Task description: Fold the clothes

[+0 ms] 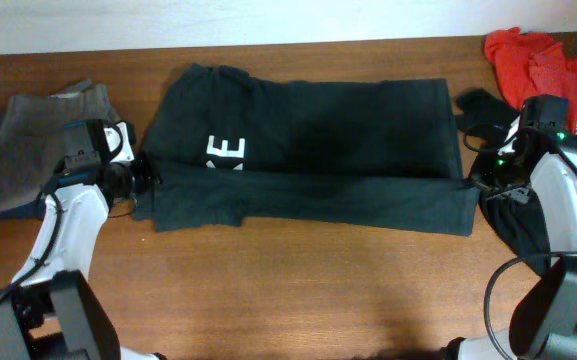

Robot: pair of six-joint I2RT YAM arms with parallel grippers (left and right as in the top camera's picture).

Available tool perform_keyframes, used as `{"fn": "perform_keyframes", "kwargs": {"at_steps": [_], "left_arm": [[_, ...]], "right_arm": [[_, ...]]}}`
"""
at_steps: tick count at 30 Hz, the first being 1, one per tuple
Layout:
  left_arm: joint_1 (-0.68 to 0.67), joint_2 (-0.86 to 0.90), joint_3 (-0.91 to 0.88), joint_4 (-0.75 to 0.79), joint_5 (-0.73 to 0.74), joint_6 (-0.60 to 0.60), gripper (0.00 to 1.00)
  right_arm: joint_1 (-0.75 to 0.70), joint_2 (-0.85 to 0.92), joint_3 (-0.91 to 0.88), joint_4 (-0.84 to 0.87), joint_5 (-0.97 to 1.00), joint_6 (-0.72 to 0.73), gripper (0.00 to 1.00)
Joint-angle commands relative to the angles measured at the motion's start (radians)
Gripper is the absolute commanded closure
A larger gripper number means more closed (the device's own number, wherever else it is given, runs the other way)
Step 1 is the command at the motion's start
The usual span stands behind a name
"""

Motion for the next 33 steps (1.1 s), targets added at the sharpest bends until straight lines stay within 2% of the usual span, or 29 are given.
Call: {"fn": "perform_keyframes", "kwargs": {"at_steps": [1,14,33], "left_arm": [[-0.003,0.056,0.002,0.015,-0.023,-0.009,1.00],[-0.003,0.090,0.002,0.082,-0.023,-0.009,1.00],[-0.004,0.096,0.002,0.118,-0.049,-0.009,1.00]], "right_arm": [[0.004,0.039,0.002,0.029,-0.032,0.000,0.96],[0.110,0.120,0.002,0.152,-0.003,-0.023,0.96],[0.110,0.120,0.002,0.237,0.109,0.031,0.96]]}}
